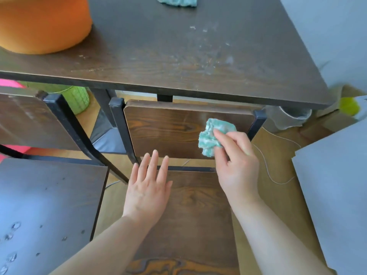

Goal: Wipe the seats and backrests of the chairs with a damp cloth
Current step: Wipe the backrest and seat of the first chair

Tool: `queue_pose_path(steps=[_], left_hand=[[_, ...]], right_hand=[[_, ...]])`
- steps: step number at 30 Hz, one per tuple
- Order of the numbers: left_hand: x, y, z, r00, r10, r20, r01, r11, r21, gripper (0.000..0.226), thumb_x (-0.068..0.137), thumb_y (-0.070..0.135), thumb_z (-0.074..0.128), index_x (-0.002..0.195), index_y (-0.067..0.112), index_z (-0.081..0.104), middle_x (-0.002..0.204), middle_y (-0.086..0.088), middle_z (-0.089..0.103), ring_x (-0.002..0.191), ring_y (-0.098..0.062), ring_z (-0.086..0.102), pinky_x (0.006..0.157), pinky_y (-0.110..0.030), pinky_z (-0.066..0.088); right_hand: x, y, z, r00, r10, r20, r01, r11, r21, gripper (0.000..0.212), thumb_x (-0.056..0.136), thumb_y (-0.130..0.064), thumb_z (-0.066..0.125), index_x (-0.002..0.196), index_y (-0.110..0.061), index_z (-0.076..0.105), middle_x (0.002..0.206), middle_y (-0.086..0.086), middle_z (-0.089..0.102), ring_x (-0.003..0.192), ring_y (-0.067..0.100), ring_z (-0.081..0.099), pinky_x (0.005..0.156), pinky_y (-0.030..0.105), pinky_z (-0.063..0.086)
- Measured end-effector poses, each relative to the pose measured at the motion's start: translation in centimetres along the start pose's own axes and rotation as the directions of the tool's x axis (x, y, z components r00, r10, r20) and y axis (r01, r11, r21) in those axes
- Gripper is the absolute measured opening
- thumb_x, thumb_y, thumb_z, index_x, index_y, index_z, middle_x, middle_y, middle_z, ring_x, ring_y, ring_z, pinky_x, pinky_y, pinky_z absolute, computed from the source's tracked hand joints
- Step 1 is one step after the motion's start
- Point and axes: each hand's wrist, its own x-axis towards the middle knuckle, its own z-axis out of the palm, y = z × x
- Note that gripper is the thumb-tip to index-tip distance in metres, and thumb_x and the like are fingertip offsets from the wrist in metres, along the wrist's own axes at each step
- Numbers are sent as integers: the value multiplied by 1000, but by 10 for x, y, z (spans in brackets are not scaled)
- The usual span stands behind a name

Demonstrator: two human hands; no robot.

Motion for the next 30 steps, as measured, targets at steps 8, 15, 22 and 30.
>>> queue_pose_path(steps=[8,15,22,30], left_hand=[[30,21,-15,995,37,-91,-35,999,27,56,102,38,33,154,18,31,160,-16,29,149,-36,24,117,-54,29],[31,12,0,993,59,-98,-57,998,28,60,97,42,30,150,14,38,156,-18,37,146,-37,31,113,-56,35],[24,3,17,998,25,-65,-24,999,21,53,102,34,45,150,13,41,157,-18,35,147,-37,30,114,-56,34],[13,-3,29,999,14,43,-15,1000,5,61,100,38,44,154,13,30,161,-17,26,150,-35,20,119,-54,26]], right_hand=[[49,18,7,985,-174,-21,172,982,-72,32,99,-19,49,120,-5,69,104,9,63,100,21,58,89,27,50],[34,38,30,972,-233,8,233,968,-97,27,98,-19,58,117,-4,71,103,10,68,97,20,62,88,25,52],[-18,64,61,943,-229,240,252,965,-69,28,95,-19,54,109,-6,74,99,7,68,91,21,65,82,35,60],[-60,76,93,902,-18,431,31,999,-23,23,84,-5,74,107,-7,75,102,5,68,93,24,65,81,35,59]])
